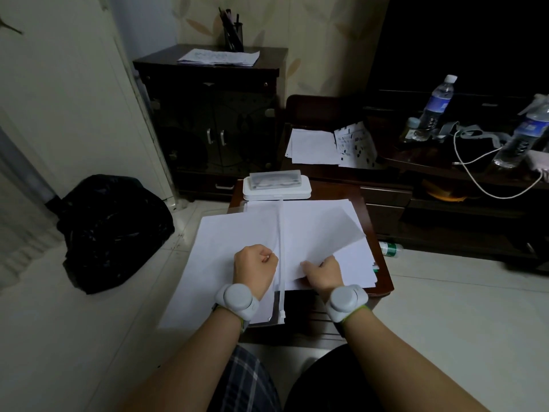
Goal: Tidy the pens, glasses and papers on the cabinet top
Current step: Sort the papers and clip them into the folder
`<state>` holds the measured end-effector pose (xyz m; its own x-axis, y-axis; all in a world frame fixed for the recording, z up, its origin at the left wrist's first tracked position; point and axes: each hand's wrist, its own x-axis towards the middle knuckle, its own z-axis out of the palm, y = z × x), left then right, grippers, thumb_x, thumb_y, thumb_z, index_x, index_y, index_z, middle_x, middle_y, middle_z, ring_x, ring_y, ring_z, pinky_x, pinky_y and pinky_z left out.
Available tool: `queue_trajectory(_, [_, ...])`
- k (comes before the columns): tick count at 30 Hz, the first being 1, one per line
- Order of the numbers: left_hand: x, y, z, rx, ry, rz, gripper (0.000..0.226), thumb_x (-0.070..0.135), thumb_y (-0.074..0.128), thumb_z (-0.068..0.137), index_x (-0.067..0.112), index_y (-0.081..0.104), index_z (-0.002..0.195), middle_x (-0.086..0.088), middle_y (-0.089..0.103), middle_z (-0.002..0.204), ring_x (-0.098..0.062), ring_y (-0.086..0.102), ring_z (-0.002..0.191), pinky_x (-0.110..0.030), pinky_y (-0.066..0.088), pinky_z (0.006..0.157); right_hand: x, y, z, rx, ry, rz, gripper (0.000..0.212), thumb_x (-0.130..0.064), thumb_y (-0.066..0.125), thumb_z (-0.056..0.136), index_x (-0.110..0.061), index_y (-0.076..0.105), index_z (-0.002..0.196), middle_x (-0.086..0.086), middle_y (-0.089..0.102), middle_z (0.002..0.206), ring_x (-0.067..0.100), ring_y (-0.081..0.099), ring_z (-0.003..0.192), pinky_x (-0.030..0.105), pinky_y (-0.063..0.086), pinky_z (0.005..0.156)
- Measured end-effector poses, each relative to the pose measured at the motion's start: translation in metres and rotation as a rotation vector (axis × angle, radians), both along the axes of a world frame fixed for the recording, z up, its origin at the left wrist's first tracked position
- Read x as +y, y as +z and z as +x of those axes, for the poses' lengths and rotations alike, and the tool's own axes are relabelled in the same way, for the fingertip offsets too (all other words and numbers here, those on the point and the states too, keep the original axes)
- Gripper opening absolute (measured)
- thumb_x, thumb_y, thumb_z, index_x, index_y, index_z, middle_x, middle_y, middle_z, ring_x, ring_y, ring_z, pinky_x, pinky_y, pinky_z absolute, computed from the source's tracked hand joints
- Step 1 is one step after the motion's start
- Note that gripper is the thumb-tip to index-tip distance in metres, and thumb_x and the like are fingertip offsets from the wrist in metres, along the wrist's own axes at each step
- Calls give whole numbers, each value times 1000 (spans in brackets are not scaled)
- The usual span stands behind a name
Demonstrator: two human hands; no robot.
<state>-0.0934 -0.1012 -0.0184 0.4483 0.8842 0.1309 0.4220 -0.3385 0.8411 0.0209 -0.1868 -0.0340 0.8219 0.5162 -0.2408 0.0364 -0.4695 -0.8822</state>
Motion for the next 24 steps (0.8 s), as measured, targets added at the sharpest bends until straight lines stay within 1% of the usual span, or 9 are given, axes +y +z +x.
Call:
queue_trajectory(4, [-2,2,-4,4,-4,23,16,4,59,78,-5,66,67,-16,65,60,-31,61,58,-34,54,63,-1,19,3,-137,-65,-52,30,-4,49,89,10,47,115,29,59,112,40,55,108,34,40,81])
queue_trajectory(7, [-2,3,-6,-17,7,11,13,4,60,79,-3,70,73,-15,68,67,-30,63,60,-38,56,63,-8,39,13,-244,-155,40,23,-11,52,90,4,51,107,26,62,98,41,58,97,35,41,73])
queue_trajectory(9, [-3,5,-6,-32,23,-3,12,5,61,79,-2,71,77,-16,69,70,-32,65,64,-41,57,64,-12,52,23,-284,-248,107,22,-19,52,93,1,53,103,21,61,90,37,59,92,31,37,68])
queue_trajectory(11, [-4,7,-7,-36,26,-16,12,5,62,80,-3,71,78,-16,69,70,-33,66,64,-43,57,63,-13,65,35,-305,-339,168,24,-22,49,95,0,55,103,21,61,93,35,59,92,24,28,62])
queue_trajectory(13, [-6,8,-7,-28,17,-22,13,4,61,81,-4,70,77,-17,68,69,-34,65,63,-44,57,63,-11,77,48,-339,-414,194,26,-22,44,97,0,55,104,23,63,103,36,59,97,25,26,63])
queue_trajectory(16, [-6,9,-7,-17,9,-37,13,4,61,80,-5,70,77,-18,68,68,-35,65,63,-45,57,63,-10,89,67,-375,-464,136,30,-23,36,100,1,52,109,25,60,113,40,55,105,35,38,75])
queue_trajectory(18, [-6,9,-8,-11,0,-43,13,4,60,80,-6,69,77,-18,68,67,-35,65,63,-45,57,62,-13,93,77,-384,-475,101,32,-24,34,100,1,51,111,26,60,114,42,54,105,38,39,78])
queue_trajectory(21, [-6,8,-8,-2,0,-54,15,4,59,79,-8,67,73,-20,66,65,-38,64,62,-46,56,59,-21,89,88,-371,-519,70,33,-22,33,100,3,51,110,27,59,113,42,53,105,38,36,78])
queue_trajectory(24, [-7,8,-8,-2,8,-61,14,3,59,79,-6,67,72,-20,66,66,-37,64,60,-44,57,60,-33,78,90,-358,-552,67,32,-19,31,100,6,51,107,28,59,110,42,54,102,33,26,68])
